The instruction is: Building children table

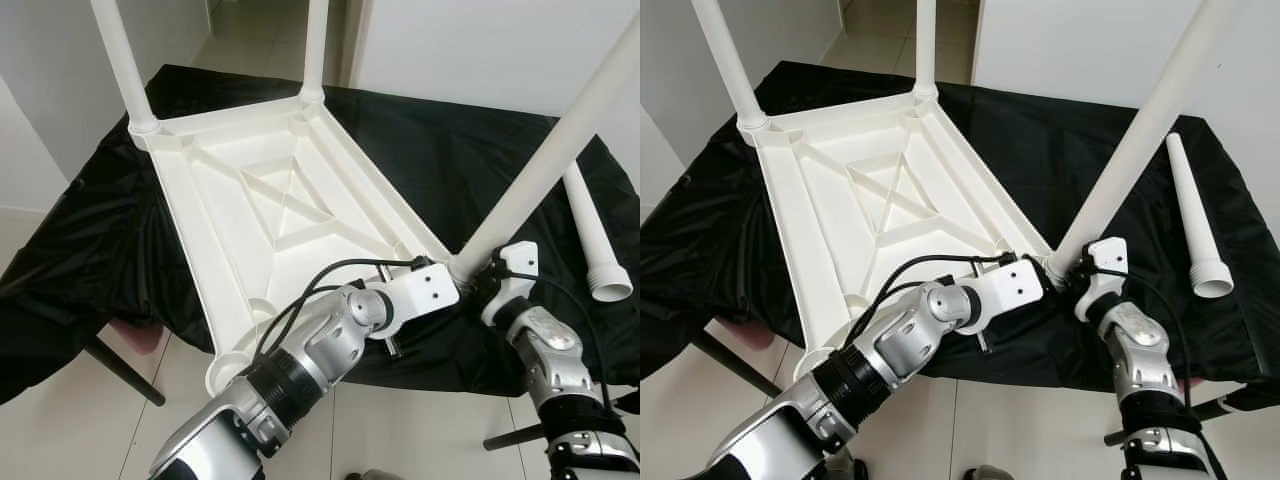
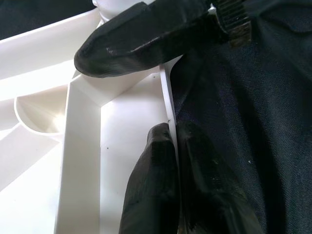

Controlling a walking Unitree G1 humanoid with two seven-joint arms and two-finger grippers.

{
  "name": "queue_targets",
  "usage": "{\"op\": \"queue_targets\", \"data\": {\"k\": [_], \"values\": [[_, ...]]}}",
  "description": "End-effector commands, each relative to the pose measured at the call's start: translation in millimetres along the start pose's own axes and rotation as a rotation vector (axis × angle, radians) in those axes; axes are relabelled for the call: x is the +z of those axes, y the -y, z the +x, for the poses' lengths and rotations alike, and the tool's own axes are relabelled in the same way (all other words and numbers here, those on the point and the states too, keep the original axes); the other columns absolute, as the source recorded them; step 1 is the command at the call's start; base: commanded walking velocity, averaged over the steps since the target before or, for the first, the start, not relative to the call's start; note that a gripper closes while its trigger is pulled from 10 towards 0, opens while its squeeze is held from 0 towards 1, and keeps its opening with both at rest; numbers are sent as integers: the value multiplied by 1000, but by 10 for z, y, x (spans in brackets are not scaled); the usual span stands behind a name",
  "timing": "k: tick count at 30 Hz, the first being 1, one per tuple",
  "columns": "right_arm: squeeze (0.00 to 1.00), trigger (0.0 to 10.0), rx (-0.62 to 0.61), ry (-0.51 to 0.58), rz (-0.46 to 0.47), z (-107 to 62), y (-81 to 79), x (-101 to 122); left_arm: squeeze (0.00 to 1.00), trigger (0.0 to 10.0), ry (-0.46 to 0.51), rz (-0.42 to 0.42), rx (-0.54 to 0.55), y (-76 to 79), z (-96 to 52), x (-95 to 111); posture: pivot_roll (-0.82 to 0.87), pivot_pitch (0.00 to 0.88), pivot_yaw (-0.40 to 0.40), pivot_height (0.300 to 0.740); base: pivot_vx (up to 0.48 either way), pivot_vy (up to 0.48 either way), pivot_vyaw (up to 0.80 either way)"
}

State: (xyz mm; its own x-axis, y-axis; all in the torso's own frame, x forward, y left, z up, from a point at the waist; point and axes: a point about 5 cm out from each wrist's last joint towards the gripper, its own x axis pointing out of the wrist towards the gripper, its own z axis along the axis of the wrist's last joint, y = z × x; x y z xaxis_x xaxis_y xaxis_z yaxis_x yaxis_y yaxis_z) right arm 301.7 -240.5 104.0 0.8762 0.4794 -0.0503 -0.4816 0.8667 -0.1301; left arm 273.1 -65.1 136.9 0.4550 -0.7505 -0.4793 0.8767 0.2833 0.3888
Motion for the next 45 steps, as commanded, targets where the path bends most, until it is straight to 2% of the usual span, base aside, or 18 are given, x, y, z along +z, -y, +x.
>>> {"op": "queue_targets", "data": {"k": [1,8,12,13,14,15,18,19,20,21,28,34,35,36,37,38,45], "values": [[0,10000,108,-110,60,-45,-172,-261,0,10000,3,35,-34,65,33,43,14,34,-14,740,0,0,0],[0,10000,99,-194,66,-165,-48,-398,0,10000,2,41,-38,68,23,38,12,35,1,740,0,0,0],[0,10000,93,-206,73,-190,-19,-420,0,10000,2,42,-39,70,22,38,11,35,2,740,0,0,0],[0,6471,90,-216,81,-209,3,-437,0,10000,2,43,-41,72,21,38,10,35,4,740,0,0,0],[0,6471,90,-216,81,-209,3,-437,0,10000,2,43,-41,72,21,38,10,35,4,740,0,0,0],[0,4196,80,-216,98,-222,29,-443,0,10000,3,45,-43,74,21,39,11,35,6,740,0,0,0],[0,4196,80,-216,98,-222,29,-443,0,10000,3,45,-43,74,21,39,11,35,6,740,0,0,0],[0,2745,83,-217,104,-230,43,-445,0,10000,3,46,-44,76,21,39,13,36,6,740,0,0,0],[0,2745,83,-217,104,-230,43,-445,0,10000,3,46,-44,76,21,39,13,36,6,740,0,0,0],[0,0,97,-224,100,-230,27,-456,0,10000,2,47,-45,78,20,39,13,37,5,740,0,0,0],[0,0,170,-214,106,-195,-123,-498,0,10000,1,44,-45,82,20,37,14,39,0,740,0,0,0],[0,0,161,-186,114,-187,-166,-512,0,10000,2,43,-45,87,22,38,11,39,0,740,0,0,0],[0,3137,144,-183,112,-181,-173,-518,0,10000,2,43,-46,89,22,39,8,39,-1,740,0,0,0],[0,3137,144,-183,112,-181,-173,-518,0,10000,2,43,-46,89,22,39,8,39,-1,740,0,0,0],[0,7451,126,-182,111,-174,-177,-523,0,10000,2,42,-46,91,23,39,8,39,-1,740,0,0,0],[0,10000,110,-186,107,-160,-192,-530,0,10000,3,42,-47,93,23,41,6,41,-1,740,0,0,0],[0,10000,59,-161,121,-34,-329,-493,0,10000,5,40,-50,97,26,43,5,41,-2,740,0,0,0]]}}
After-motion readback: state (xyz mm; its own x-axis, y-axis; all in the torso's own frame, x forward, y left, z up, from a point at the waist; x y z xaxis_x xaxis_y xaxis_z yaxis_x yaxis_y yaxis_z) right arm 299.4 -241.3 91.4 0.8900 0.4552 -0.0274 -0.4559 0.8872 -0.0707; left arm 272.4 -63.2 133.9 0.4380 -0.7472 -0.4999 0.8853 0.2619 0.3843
